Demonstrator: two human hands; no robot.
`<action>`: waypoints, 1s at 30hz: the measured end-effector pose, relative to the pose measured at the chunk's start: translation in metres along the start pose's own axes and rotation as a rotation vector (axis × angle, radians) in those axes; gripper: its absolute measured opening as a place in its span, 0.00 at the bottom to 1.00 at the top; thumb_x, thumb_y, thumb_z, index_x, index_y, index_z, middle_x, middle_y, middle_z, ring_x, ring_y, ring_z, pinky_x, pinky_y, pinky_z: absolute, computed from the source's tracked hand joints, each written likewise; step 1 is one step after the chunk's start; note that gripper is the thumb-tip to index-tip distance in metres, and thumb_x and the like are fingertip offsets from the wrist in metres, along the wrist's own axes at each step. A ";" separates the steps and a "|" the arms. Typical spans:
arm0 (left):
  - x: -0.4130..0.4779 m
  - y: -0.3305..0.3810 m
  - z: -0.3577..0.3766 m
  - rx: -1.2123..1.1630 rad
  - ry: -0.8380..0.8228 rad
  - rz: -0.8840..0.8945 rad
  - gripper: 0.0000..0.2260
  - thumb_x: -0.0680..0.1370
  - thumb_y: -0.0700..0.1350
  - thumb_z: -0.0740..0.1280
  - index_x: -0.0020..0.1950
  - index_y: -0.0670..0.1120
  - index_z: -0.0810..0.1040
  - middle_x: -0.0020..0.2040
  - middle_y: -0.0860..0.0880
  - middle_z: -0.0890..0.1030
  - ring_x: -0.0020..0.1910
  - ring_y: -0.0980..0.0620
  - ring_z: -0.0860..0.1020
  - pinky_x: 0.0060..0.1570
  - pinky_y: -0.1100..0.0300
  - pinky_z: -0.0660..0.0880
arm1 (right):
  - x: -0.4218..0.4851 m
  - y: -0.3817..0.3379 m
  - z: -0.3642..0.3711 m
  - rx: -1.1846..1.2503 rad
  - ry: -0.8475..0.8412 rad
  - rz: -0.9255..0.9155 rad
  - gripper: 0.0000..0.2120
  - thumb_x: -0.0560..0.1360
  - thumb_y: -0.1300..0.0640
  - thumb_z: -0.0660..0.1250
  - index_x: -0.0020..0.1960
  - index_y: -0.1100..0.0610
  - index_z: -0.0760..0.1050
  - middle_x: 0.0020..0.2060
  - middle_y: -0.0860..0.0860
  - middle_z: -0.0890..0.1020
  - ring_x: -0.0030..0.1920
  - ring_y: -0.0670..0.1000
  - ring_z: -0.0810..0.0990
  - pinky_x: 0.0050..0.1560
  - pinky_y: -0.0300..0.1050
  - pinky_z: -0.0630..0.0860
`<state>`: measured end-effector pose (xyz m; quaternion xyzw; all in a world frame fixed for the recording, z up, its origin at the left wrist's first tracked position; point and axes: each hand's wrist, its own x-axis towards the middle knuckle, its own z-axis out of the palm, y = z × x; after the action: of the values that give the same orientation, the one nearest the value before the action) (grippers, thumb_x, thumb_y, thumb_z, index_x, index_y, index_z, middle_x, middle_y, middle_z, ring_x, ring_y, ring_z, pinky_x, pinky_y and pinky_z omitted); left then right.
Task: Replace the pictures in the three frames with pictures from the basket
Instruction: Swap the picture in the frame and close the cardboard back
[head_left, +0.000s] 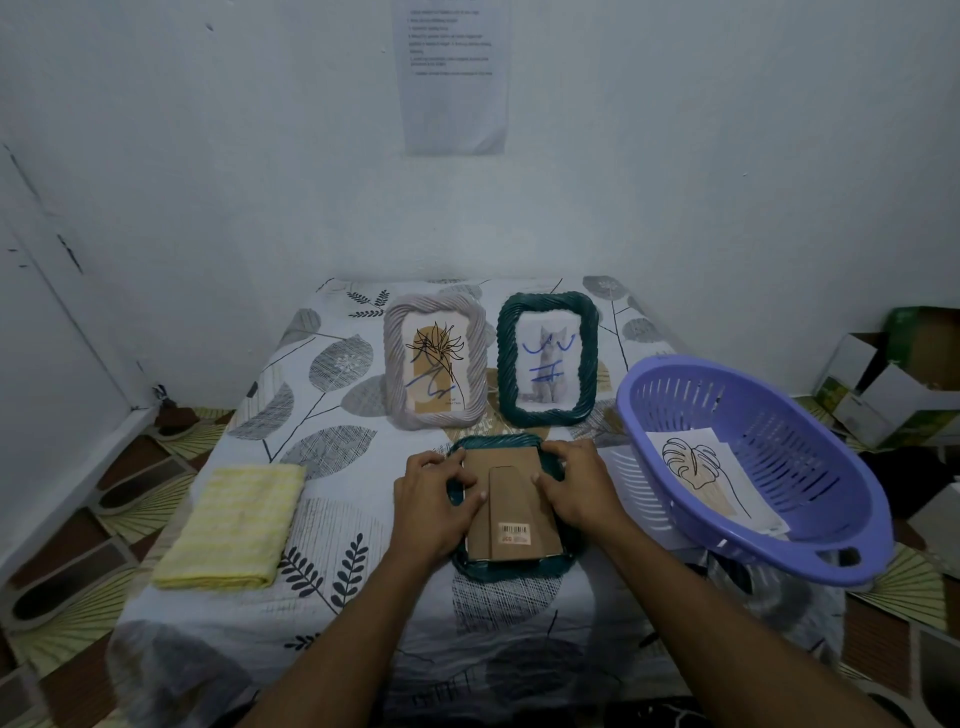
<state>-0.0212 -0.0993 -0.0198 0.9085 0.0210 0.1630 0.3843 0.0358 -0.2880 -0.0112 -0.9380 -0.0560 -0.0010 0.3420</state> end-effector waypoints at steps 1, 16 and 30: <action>0.000 -0.001 0.001 0.010 -0.005 0.009 0.07 0.70 0.48 0.74 0.47 0.50 0.81 0.65 0.53 0.77 0.64 0.52 0.67 0.63 0.49 0.65 | 0.000 0.000 0.000 -0.002 0.004 -0.003 0.23 0.75 0.54 0.70 0.68 0.52 0.72 0.64 0.55 0.70 0.60 0.56 0.75 0.65 0.52 0.72; -0.002 -0.004 0.002 0.035 0.036 0.042 0.11 0.73 0.51 0.70 0.54 0.51 0.78 0.63 0.54 0.77 0.63 0.53 0.67 0.63 0.50 0.66 | -0.010 -0.001 -0.008 0.073 0.003 -0.040 0.26 0.74 0.53 0.70 0.71 0.51 0.68 0.63 0.56 0.73 0.61 0.57 0.75 0.61 0.50 0.74; -0.086 0.009 -0.023 0.093 0.080 0.123 0.09 0.72 0.47 0.73 0.43 0.47 0.75 0.45 0.52 0.77 0.44 0.54 0.73 0.43 0.61 0.68 | -0.113 0.010 -0.023 -0.084 0.117 -0.194 0.08 0.72 0.51 0.73 0.46 0.54 0.79 0.44 0.47 0.74 0.45 0.45 0.73 0.45 0.36 0.68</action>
<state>-0.1107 -0.1036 -0.0229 0.9176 -0.0121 0.2215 0.3298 -0.0749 -0.3223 -0.0048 -0.9400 -0.1266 -0.0911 0.3033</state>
